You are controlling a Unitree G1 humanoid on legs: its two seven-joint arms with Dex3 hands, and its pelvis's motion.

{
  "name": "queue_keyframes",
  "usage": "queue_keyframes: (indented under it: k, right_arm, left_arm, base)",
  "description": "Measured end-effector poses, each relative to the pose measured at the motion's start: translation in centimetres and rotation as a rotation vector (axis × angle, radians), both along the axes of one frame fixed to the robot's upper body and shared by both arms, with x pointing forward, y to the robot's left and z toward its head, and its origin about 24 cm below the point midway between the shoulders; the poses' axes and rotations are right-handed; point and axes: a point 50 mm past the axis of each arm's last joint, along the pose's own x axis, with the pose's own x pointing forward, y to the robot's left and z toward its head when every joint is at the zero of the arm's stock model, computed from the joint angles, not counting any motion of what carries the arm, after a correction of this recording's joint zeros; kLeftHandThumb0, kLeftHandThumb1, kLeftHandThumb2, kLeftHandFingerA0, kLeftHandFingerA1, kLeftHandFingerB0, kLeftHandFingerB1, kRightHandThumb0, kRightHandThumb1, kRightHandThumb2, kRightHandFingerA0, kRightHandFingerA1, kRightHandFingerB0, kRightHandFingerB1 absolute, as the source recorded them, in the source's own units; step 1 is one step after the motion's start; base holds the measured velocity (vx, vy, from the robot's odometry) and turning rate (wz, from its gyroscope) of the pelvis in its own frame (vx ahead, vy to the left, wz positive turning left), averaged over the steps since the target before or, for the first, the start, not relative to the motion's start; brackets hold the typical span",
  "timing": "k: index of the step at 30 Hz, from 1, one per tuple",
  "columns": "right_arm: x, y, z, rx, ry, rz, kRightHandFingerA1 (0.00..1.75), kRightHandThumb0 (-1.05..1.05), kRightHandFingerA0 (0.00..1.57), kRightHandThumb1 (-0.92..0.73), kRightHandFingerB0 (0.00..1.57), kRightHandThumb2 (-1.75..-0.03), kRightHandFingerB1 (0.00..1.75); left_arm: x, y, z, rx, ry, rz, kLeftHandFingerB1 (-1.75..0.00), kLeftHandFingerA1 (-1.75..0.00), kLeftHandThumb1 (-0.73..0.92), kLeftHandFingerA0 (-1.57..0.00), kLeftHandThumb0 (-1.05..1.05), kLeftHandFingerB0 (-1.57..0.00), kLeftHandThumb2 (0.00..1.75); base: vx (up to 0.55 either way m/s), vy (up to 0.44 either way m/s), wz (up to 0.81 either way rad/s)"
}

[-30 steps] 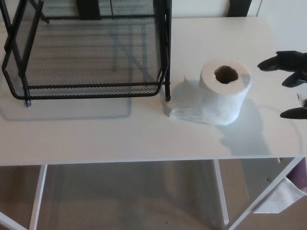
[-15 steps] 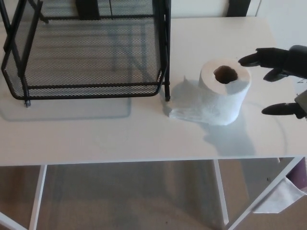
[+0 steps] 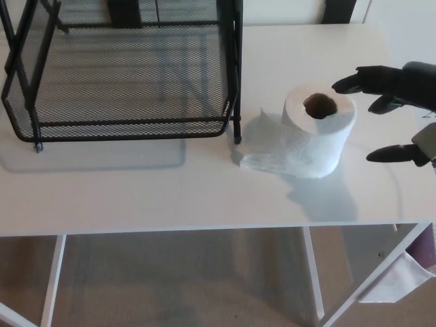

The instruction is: The robot walks towards a desk on which a file tray is kept in the middle and a toilet paper roll is kept on its right. The robot uses its right hand to hook on finger in the gap of the roll and grabs it, lifts it and places it on the tray.

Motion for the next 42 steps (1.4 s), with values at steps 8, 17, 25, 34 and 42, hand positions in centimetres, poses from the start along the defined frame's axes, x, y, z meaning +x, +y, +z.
queue_keyframes:
  k: [8,17,25,34,42]
  right_arm:
    - [1.0,0.6,-1.3,-0.095,0.039,0.004,0.47,-0.53,0.31,-0.61,0.11,-0.58,0.30]
    - [1.6,1.7,-1.5,-0.124,0.035,0.027,0.56,-0.61,0.26,-0.47,0.06,-0.81,0.43]
    - [1.9,2.0,-2.4,-0.150,0.028,0.046,0.59,-0.62,0.32,-0.48,0.06,-0.82,0.43]
    - [1.6,3.4,-3.6,-0.282,-0.022,0.134,1.26,-0.63,0.87,-0.47,0.31,-0.81,0.48]
    - [1.7,3.6,-4.1,-0.383,-0.152,0.156,1.65,-0.36,0.86,-0.64,0.85,-0.64,0.67]
  left_arm:
    - [0.3,-0.1,0.0,0.002,0.007,-0.021,-1.06,-1.20,0.80,-0.26,-1.05,0.00,0.92]
    - [0.3,-0.2,0.0,0.002,0.012,-0.025,-0.94,-1.13,0.78,-0.30,-1.05,0.00,0.95]
    - [0.3,-0.2,-0.1,0.003,0.016,-0.023,-0.76,-0.92,0.54,-0.28,-1.05,0.00,1.31]
    - [0.2,-0.4,-0.3,0.022,0.056,-0.050,-0.76,-0.94,0.58,-0.37,-1.05,0.00,1.35]
    - [0.2,-0.5,-0.5,0.027,0.072,-0.067,-0.76,-0.95,0.58,-0.40,-1.05,0.00,1.35]
  base:
    - [0.00,0.000,0.00]
    - [0.00,0.000,0.00]
    - [0.00,0.000,0.00]
    - [0.00,0.000,0.00]
    - [0.00,0.000,0.00]
